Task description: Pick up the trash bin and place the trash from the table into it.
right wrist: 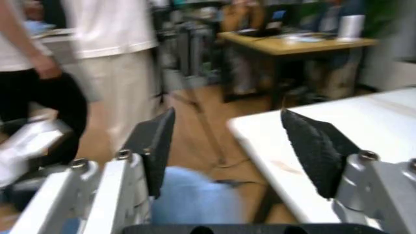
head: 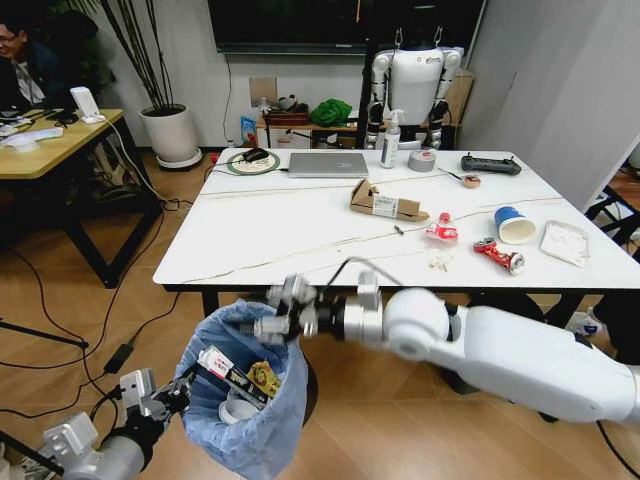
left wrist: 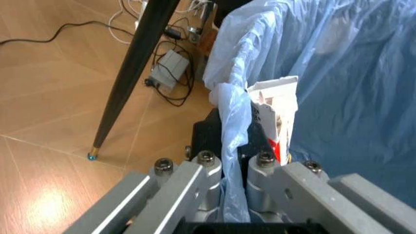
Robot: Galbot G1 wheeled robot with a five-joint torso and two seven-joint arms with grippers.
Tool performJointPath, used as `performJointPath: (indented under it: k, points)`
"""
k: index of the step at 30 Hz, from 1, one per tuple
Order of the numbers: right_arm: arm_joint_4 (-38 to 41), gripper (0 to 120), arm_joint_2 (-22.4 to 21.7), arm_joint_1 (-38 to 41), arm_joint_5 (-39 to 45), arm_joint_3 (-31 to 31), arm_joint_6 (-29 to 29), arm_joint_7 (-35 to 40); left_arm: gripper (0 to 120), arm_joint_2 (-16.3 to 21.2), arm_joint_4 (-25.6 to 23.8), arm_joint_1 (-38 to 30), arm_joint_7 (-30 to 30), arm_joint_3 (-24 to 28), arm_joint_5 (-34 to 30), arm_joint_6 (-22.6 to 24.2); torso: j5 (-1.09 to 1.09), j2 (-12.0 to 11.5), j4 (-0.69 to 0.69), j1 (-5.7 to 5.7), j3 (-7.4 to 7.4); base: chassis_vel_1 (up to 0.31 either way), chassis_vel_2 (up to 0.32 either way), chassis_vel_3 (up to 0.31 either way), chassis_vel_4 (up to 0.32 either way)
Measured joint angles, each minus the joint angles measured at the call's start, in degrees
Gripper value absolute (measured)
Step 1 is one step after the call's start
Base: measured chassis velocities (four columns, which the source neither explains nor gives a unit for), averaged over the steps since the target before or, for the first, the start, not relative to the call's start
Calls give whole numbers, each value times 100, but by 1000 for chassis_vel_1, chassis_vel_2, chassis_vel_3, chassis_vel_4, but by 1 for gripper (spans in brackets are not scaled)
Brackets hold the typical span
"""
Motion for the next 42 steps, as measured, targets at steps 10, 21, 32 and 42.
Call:
performJointPath:
  k: [10, 21, 32, 42]
  points:
    - [-1607, 97, -26, -344, -38, 1353, -337, 775, 0, -38, -46, 23, 68, -4, 66, -10, -1, 0, -2, 0, 1, 0, 0, 0, 0]
    - [-2611, 100, -200, -355, 3, 1551, -906, 1042, 0, -12, -32, 8, 74, 47, 56, -17, 0, 0, -3, 0, 0, 0, 0, 0, 0]
    - [-3143, 100, -21, -303, 84, 1505, -1284, 1321, 0, 113, 14, 2, 73, 87, 17, -20, -1, 0, -2, 0, 0, 0, 0, 0, 0]
    - [-3435, 100, 42, -303, 54, 1510, -1290, 1306, 0, 181, 54, -63, 70, 116, -61, -23, -1, 0, -1, 0, 0, 0, 0, 0, 0]
